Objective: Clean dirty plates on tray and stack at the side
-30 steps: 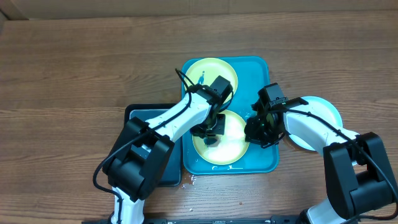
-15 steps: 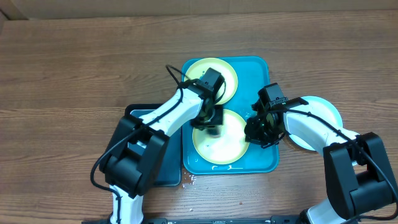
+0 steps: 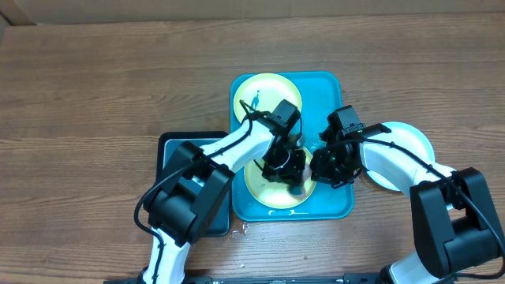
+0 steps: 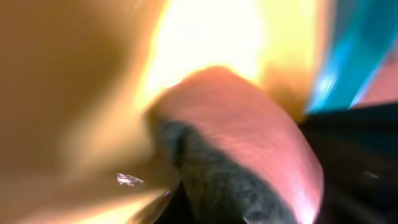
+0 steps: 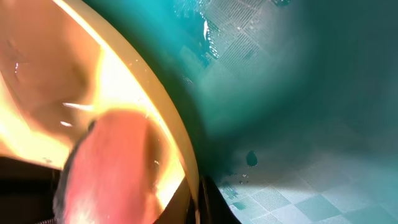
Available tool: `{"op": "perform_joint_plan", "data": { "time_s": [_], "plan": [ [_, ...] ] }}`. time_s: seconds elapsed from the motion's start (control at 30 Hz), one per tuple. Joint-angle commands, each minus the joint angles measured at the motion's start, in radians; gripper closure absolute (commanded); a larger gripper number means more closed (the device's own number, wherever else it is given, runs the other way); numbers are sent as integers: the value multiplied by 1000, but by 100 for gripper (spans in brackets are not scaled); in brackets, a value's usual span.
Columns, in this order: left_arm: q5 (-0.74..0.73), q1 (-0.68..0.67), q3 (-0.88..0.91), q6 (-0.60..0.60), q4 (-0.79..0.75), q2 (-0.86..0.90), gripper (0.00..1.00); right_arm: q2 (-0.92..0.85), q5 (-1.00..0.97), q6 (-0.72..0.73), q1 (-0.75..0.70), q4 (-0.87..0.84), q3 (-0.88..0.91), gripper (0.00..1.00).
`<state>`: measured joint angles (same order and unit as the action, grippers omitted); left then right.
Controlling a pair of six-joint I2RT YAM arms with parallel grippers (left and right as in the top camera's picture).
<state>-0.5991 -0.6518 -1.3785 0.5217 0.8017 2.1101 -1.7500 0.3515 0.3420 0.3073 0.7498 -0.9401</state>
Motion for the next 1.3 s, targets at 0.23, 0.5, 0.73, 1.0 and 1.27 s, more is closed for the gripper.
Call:
{"op": "perform_joint_plan", "data": {
  "time_s": [0.23, 0.5, 0.73, 1.0, 1.27],
  "plan": [
    [535, 55, 12, 3, 244, -21, 96, -20, -35, 10, 1, 6, 25, 96],
    [949, 61, 0, 24, 307, -31, 96, -20, -35, 9, 1, 6, 25, 96],
    [938, 93, -57, 25, 294, -31, 96, -20, -35, 9, 1, 8, 25, 96],
    [343, 101, -32, -5, 61, -22, 96, -20, -35, 10, 1, 11, 25, 96],
    [12, 28, -12, -39, -92, 41, 96, -20, -35, 10, 1, 11, 25, 96]
  ]
}}
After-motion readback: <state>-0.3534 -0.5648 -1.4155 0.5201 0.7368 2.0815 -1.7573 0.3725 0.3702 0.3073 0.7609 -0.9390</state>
